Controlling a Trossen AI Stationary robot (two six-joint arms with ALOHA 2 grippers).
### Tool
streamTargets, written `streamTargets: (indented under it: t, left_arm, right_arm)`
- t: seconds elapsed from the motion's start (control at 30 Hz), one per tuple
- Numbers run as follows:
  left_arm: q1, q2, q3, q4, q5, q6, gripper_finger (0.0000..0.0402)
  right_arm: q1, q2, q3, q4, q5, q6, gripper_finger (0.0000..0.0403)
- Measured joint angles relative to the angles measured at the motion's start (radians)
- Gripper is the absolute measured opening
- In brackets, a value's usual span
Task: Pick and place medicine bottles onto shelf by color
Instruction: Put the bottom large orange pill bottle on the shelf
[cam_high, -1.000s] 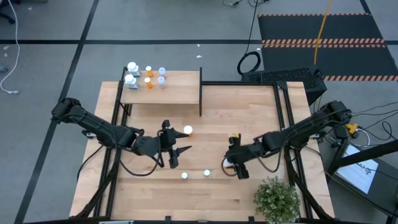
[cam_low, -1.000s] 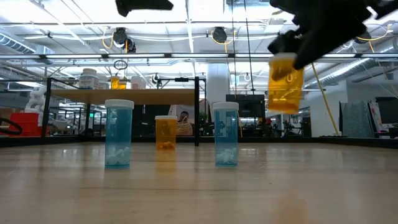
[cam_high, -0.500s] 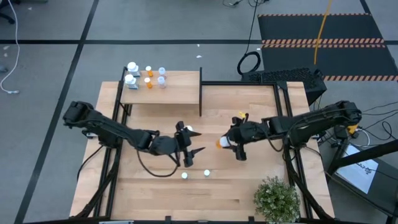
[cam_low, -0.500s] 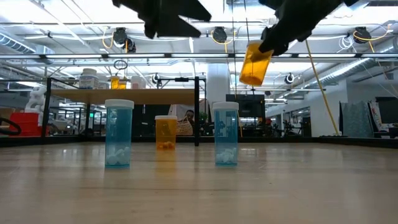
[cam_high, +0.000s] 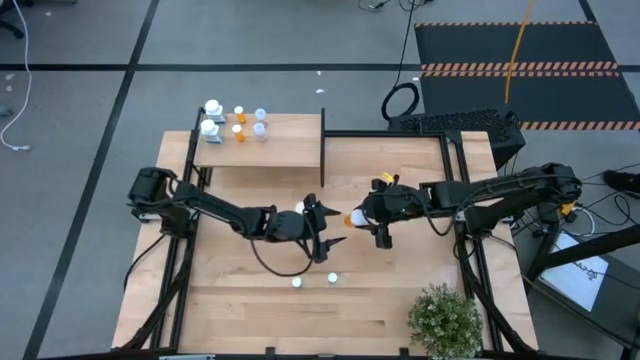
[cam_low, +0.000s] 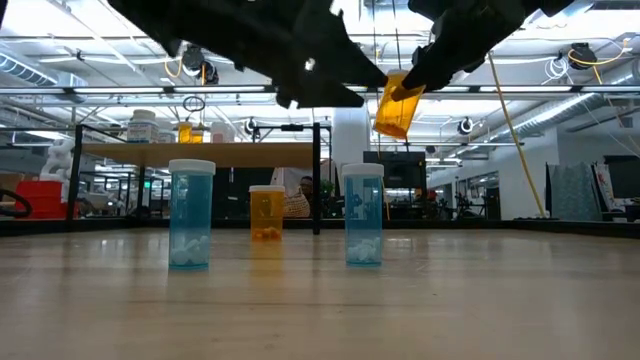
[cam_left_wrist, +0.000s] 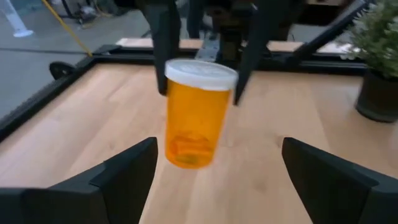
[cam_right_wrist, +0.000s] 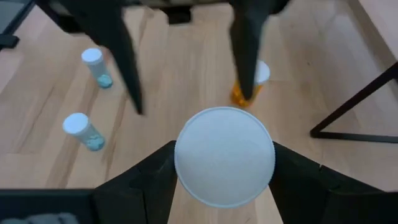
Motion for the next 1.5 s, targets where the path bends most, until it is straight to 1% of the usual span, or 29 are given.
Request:
streamTargets:
  t: [0.17, 0.23, 0.43, 0.6, 1.07, 1.4, 1.5]
  left_arm:
    - [0.033, 0.053, 0.000, 0.084, 0.000, 0.029, 0.0331]
    - [0.040, 0.077, 0.000, 0.112, 0.017, 0.040, 0.0326]
    - [0.048, 0.140, 0.002, 0.191, 0.030, 0.067, 0.0312]
    - [0.065, 0.166, 0.015, 0.213, 0.039, 0.069, 0.0298]
    - [0.055, 0.167, 0.027, 0.216, 0.046, 0.115, 0.0241]
    - [0.056, 0.167, 0.027, 0.227, 0.049, 0.123, 0.0186]
    - [0.055, 0.167, 0.026, 0.231, 0.049, 0.141, 0.0177]
  right_arm:
    - [-0.010, 0.000, 0.000, 0.021, -0.059, -0.011, 0.0216]
    - [-0.010, 0.000, 0.000, 0.037, -0.079, -0.012, 0.0216]
    - [-0.010, 0.000, 0.000, 0.051, -0.079, -0.026, 0.0216]
    - [-0.010, 0.000, 0.000, 0.082, -0.078, -0.026, 0.0216]
    - [-0.009, 0.000, 0.000, 0.087, -0.079, -0.008, 0.0217]
    - [-0.009, 0.000, 0.000, 0.086, -0.079, -0.026, 0.0217]
    - [-0.009, 0.000, 0.000, 0.087, -0.077, -0.027, 0.0217]
